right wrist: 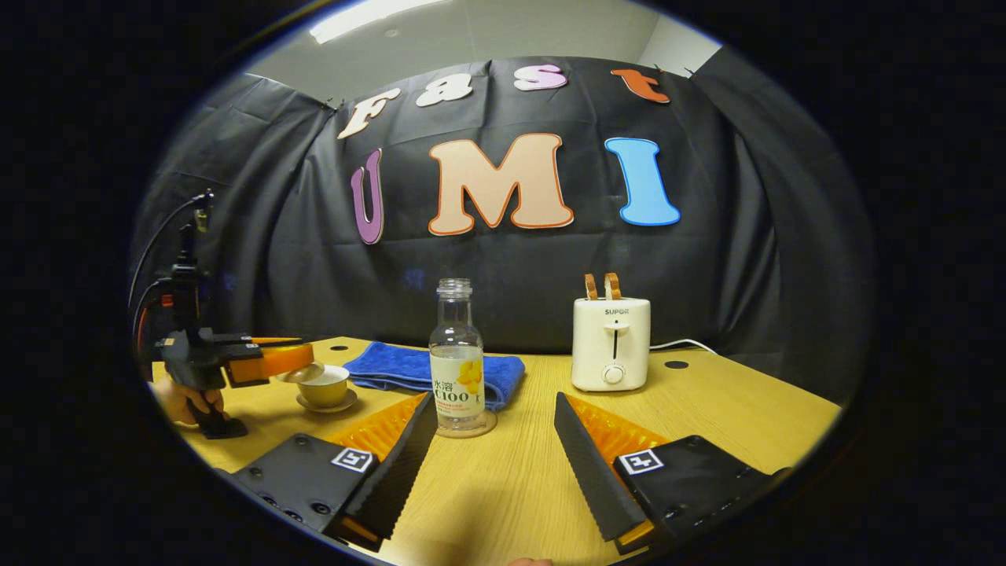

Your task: Open the teacup lid with one hand, grasp the water bottle and pour water into the teacup with the other hand; after pouring, place the water bottle on the coaster and then close the teacup lid.

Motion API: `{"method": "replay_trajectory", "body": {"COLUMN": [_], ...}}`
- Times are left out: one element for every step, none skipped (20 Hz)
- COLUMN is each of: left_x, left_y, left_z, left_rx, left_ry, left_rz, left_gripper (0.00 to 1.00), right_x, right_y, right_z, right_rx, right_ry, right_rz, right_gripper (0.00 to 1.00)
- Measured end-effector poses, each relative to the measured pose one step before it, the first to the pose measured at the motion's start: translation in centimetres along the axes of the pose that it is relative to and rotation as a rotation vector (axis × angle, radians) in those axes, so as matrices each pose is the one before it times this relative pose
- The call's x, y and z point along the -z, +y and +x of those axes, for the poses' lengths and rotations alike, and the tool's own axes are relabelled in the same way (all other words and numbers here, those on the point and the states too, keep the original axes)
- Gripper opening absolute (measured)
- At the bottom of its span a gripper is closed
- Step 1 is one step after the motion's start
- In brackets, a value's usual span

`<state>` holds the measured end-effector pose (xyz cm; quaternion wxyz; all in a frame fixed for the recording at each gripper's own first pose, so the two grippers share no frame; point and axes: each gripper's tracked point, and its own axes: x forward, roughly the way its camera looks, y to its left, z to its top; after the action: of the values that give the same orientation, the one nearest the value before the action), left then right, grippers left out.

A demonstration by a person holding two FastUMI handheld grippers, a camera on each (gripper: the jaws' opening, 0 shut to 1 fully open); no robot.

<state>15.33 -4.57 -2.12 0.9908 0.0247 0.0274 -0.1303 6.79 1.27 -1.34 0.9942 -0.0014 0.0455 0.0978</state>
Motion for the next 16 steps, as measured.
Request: {"method": "replay_trajectory", "body": {"left_x": [0.016, -0.123, 0.338, 0.152, -0.030, 0.130, -0.121, -0.014, 0.079, 0.022, -0.034, -0.112, -0.088, 0.147, 0.021, 0.120], "left_y": [-0.053, -0.099, 0.010, 0.175, 0.120, 0.143, 0.152, -0.069, -0.066, 0.079, 0.088, 0.086, 0.128, 0.000, 0.011, -0.041], "left_z": [0.320, 0.382, 0.442, 0.456, 0.271, 0.331, 0.155, 0.124, 0.046, 0.007, -0.073, -0.025, -0.059, 0.056, 0.029, -0.012], "left_rx": [0.00224, 0.00707, 0.00200, -0.00323, -0.00183, -0.00306, -0.00423, -0.00185, -0.00022, -0.00213, -0.00343, -0.00304, -0.00699, -0.00101, -0.00201, -0.00284], "left_ry": [-0.00022, -0.00321, 0.00739, 0.00373, 0.00130, 0.00462, -0.00279, -0.00083, 0.00512, 0.00122, -0.00343, -0.00309, -0.00220, 0.00133, 0.00267, 0.00672], "left_rz": [0.00272, -0.00095, -0.00746, -0.00952, -0.00759, -0.00930, -0.00477, 0.00333, 0.00372, 0.00122, -0.00263, -0.00228, -0.00127, 0.00084, 0.00177, 0.00421], "left_gripper": [0.24, 0.23, 0.23, 0.23, 0.24, 0.23, 0.23, 0.24, 0.23, 0.24, 0.24, 0.24, 0.24, 0.24, 0.24, 0.24], "right_x": [0.110, -0.024, 0.039, -0.016, -0.020, 0.005, 0.037, -0.097, 0.096, 0.054, -0.023, 0.062, -0.026, 0.044, 0.027, 0.049], "right_y": [-0.072, 0.017, -0.063, -0.025, 0.063, -0.019, -0.040, -0.051, 0.023, -0.039, 0.001, 0.027, -0.005, -0.009, 0.002, 0.024], "right_z": [-0.326, -0.247, -0.259, -0.181, -0.321, -0.063, -0.019, -0.098, 0.010, 0.116, -0.005, 0.016, -0.051, 0.080, 0.033, -0.053], "right_rx": [-0.00169, -0.00460, 0.00043, -0.00296, -0.00214, -0.00429, -0.00171, -0.00064, -0.00136, -0.00094, -0.00027, -0.00009, -0.00034, -0.00006, 0.00005, -0.00048], "right_ry": [0.00037, 0.00038, 0.00150, -0.00092, 0.00036, 0.00019, -0.00029, -0.00078, 0.00021, -0.00022, -0.00014, -0.00005, -0.00028, -0.00008, 0.00044, 0.00127], "right_rz": [0.00032, 0.00066, -0.00040, 0.00018, 0.00069, -0.00028, 0.00048, 0.00029, 0.00062, 0.00006, 0.00021, 0.00047, 0.00012, 0.00030, 0.00031, 0.00008], "right_gripper": [1.00, 0.96, 0.96, 0.96, 0.96, 0.96, 0.96, 0.91, 0.91, 0.96, 0.96, 0.96, 0.91, 0.92, 0.96, 0.96]}}
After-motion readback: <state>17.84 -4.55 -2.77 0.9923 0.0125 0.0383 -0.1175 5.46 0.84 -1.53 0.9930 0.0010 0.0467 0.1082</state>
